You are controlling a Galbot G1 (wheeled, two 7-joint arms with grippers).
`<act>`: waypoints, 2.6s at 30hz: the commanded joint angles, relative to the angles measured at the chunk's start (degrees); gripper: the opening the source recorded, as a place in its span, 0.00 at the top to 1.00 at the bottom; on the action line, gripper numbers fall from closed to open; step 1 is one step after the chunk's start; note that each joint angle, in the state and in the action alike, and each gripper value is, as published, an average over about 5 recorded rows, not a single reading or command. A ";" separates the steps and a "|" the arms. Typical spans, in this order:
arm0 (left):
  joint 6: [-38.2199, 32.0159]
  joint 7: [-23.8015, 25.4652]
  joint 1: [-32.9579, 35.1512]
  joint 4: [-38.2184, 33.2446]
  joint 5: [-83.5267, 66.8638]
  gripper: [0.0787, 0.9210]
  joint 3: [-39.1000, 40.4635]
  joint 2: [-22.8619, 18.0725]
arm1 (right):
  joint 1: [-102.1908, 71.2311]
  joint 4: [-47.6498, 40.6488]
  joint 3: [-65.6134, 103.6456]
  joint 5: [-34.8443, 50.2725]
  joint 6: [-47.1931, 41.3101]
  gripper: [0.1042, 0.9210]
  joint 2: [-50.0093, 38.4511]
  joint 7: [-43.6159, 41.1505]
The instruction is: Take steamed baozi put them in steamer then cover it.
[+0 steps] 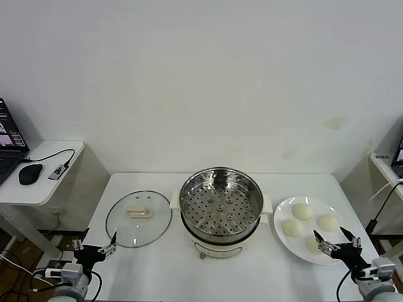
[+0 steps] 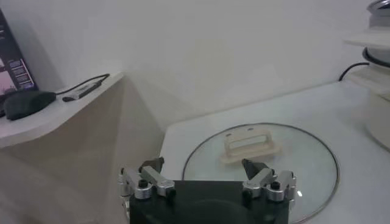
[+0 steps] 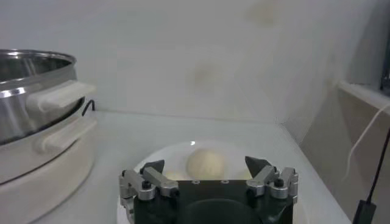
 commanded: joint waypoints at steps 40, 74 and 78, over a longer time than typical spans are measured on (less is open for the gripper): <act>-0.33 0.95 2.81 -4.07 3.03 0.12 -0.94 -2.08 | 87.06 -40.33 -66.09 -50.48 14.17 0.12 -26.31 -68.74; -0.44 1.54 3.22 -3.06 4.54 0.12 -0.43 -2.70 | 80.93 -60.29 -60.86 -65.85 21.02 0.12 -6.88 -64.69; -0.52 1.51 3.23 -2.88 4.55 0.12 -0.41 -2.95 | 80.75 -61.22 -60.42 -66.99 21.38 0.12 -6.15 -63.90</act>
